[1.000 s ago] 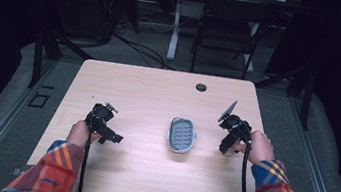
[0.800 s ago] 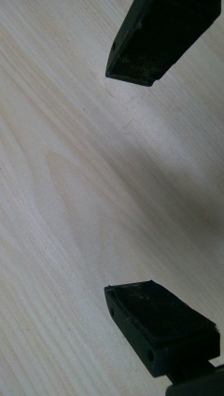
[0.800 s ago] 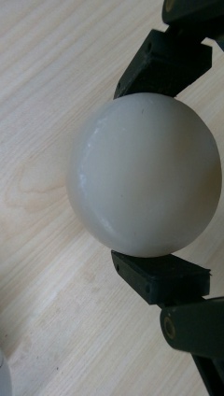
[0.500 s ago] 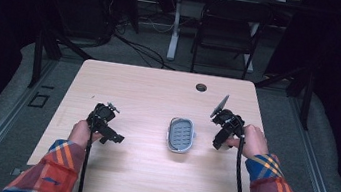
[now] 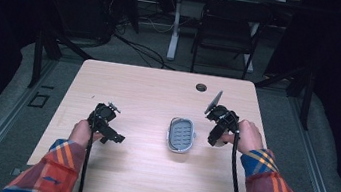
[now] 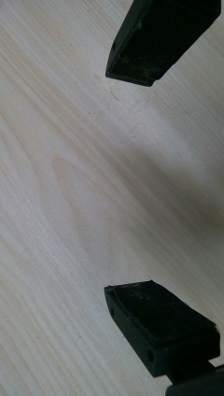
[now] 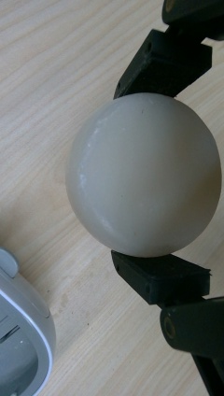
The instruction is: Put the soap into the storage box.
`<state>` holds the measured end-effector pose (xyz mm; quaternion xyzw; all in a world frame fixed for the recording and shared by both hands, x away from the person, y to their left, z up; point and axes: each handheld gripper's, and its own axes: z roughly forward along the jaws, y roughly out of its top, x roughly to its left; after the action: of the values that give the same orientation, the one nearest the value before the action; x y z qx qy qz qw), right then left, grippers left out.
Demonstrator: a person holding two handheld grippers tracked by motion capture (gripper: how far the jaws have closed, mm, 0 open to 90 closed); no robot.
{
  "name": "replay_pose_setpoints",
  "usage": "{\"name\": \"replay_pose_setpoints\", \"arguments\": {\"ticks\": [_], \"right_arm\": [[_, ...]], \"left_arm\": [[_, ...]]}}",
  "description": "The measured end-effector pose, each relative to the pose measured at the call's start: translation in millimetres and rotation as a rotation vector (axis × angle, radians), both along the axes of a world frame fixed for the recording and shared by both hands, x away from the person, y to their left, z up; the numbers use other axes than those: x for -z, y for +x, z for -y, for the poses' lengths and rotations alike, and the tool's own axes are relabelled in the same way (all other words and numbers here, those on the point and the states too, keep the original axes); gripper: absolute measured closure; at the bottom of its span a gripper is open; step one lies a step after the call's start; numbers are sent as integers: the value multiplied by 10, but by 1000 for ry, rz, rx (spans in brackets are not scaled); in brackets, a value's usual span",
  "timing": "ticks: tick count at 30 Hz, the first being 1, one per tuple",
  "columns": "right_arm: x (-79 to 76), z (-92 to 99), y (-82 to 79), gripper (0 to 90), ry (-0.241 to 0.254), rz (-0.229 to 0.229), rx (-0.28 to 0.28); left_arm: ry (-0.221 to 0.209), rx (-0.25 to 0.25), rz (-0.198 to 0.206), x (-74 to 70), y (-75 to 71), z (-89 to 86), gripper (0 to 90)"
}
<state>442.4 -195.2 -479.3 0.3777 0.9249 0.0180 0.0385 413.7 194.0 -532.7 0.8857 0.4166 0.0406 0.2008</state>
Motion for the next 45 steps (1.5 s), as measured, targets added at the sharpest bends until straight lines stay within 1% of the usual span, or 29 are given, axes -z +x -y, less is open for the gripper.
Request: {"name": "replay_pose_setpoints", "arguments": {"ticks": [2,3,4,5,6,7,8,10,11,12,13,14,17,18,21,22,24,25,29,31,33,34,36,37,39,40,42,45], "right_arm": [[-4,-24,-1,228,7,9,-1],[-21,-35,8,228,-2,1,-10],[-27,-45,10,228,-1,6,-12],[-29,-54,11,228,9,9,-11],[-45,-67,17,228,-1,3,-14],[-40,-79,12,228,13,12,-9],[-59,-89,23,228,-3,4,-25],[-75,-113,26,228,4,9,-25],[-90,-119,32,228,-5,10,-32],[-100,-129,32,228,3,7,-26],[-107,-135,33,228,3,14,-27],[-127,-144,43,228,-9,9,-38],[-148,-160,48,228,-2,19,-34],[-161,-165,54,228,-3,13,-36],[-182,-185,59,228,-5,18,-39],[-198,-194,63,228,-15,11,-43],[-207,-207,64,228,-8,23,-45],[-216,-214,67,228,-5,21,-46],[-266,-245,80,228,-18,16,-50],[-281,-260,83,228,-13,26,-54],[-308,-281,88,228,-20,24,-60],[-310,-291,86,228,-10,30,-58],[-333,-315,92,228,-24,24,-67],[-329,-323,90,228,-16,29,-64],[-342,-340,98,228,-29,24,-73],[-341,-348,99,228,-22,25,-72],[-355,-365,104,228,-30,20,-72],[-370,-385,113,228,-26,28,-76]], "left_arm": [[-2,3,-1,0,-2,7,0],[-3,3,-1,-1,-2,8,0],[-3,3,-1,-1,-2,7,0],[-3,1,-1,0,-3,5,0],[-4,-1,1,0,-4,4,0],[-3,-2,1,-1,-5,4,0],[-1,-3,0,0,-5,4,0],[1,-3,-1,-1,-2,3,0],[2,0,0,-1,-1,4,0],[0,1,-2,-1,-1,7,0],[0,3,-3,0,-1,9,0],[-1,3,-2,0,-1,9,0],[0,1,-2,1,-1,7,0],[-2,1,-2,0,-2,6,0],[-1,2,-3,0,-1,8,0],[1,3,-3,0,0,9,0],[1,3,-3,0,0,10,0],[1,3,-3,0,0,10,0],[-2,1,-2,0,-2,6,0],[-2,1,-2,1,-2,6,0],[-1,3,-3,1,-1,9,0],[0,3,-3,1,-1,11,0],[-2,4,-3,1,-2,11,0],[-2,4,-3,1,-1,9,0],[-2,2,-3,1,-1,7,0],[-3,2,-3,2,-1,7,0],[-3,3,-3,1,-1,7,0],[-2,2,-2,1,-1,6,0]]}}
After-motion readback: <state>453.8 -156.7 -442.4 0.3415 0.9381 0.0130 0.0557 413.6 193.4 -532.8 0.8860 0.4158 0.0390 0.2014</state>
